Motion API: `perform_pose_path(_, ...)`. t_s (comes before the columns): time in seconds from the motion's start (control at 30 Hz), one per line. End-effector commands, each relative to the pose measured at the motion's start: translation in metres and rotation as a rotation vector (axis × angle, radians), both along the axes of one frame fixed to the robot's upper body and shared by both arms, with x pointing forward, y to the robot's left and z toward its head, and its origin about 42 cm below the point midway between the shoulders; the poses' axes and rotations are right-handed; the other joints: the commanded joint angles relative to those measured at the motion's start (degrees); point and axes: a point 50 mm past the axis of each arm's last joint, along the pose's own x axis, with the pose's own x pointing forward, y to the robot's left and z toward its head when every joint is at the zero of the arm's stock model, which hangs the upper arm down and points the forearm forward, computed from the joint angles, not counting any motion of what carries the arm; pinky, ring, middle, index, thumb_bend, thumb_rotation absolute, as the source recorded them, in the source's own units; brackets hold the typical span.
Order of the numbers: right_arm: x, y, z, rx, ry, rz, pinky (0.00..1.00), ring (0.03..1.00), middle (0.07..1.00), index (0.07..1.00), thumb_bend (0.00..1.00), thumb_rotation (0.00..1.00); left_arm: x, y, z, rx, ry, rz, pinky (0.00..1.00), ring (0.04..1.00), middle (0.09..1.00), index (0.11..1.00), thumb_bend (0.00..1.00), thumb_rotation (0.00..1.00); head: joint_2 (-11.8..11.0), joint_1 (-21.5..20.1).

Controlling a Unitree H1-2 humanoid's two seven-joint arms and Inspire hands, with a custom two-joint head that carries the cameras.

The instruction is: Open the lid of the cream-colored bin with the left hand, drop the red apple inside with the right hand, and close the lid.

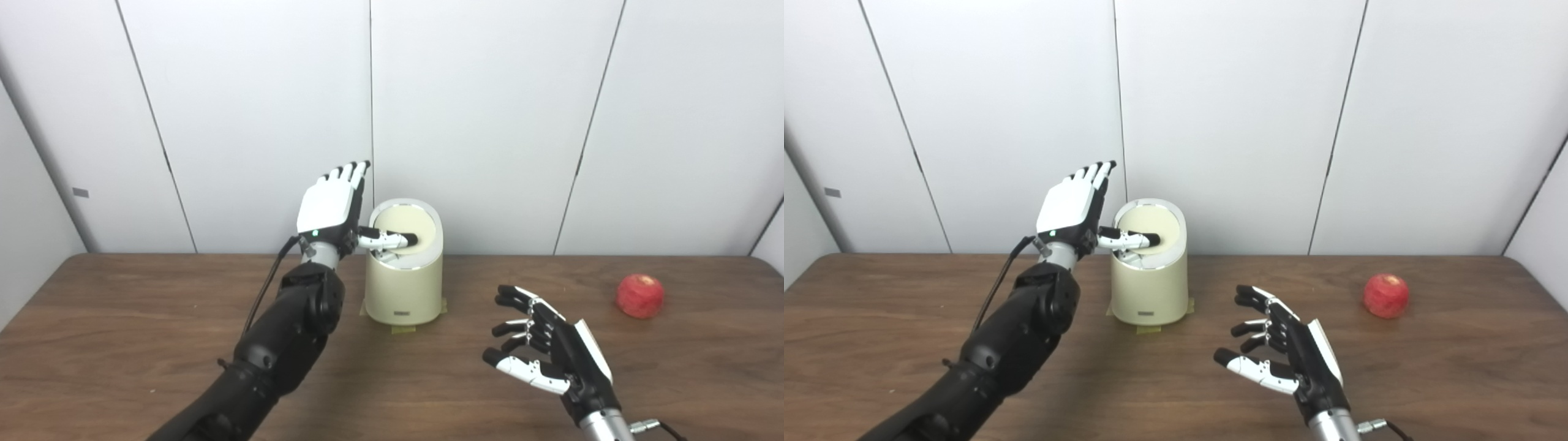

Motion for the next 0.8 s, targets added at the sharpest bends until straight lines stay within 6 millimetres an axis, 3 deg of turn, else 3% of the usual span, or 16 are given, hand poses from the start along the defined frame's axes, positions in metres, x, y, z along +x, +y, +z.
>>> perform_pose_path(0.0, 0.007, 0.001, 0.021, 0.001, -0.105, 0.011, 0.47, 0.610, 0.807, 0.793, 0.62, 0.34, 0.003, 0.000, 0.014, 0.128, -0.023, 0.024, 1.00, 1.000, 1.000, 1.000, 1.00, 0.11, 0.0, 0.0)
perform_pose_path(0.2, 0.006, 0.000, 0.020, 0.007, -0.100, 0.015, 0.47, 0.610, 0.809, 0.793, 0.63, 0.35, -0.002, 0.002, 0.019, 0.337, -0.014, 0.056, 0.99, 1.000, 1.000, 1.000, 1.00, 0.12, 0.2, 0.5)
perform_pose_path(0.43, 0.006, 0.000, 0.019, 0.007, -0.100, 0.020, 0.47, 0.608, 0.811, 0.798, 0.62, 0.35, -0.004, 0.005, 0.020, 0.296, 0.005, 0.059, 0.99, 1.000, 1.000, 1.000, 1.00, 0.13, 0.3, 0.6)
perform_pose_path(0.6, 0.007, 0.001, 0.019, 0.000, -0.098, 0.019, 0.46, 0.602, 0.807, 0.795, 0.62, 0.36, -0.004, 0.006, 0.021, 0.060, 0.025, 0.037, 0.99, 1.000, 1.000, 1.000, 0.98, 0.18, 0.2, 0.6)
perform_pose_path(0.77, 0.007, 0.001, 0.019, 0.002, -0.096, 0.024, 0.46, 0.601, 0.807, 0.798, 0.62, 0.36, -0.005, 0.014, 0.024, -0.436, 0.061, -0.058, 0.95, 1.000, 1.000, 1.000, 0.86, 0.25, 0.2, 0.8)
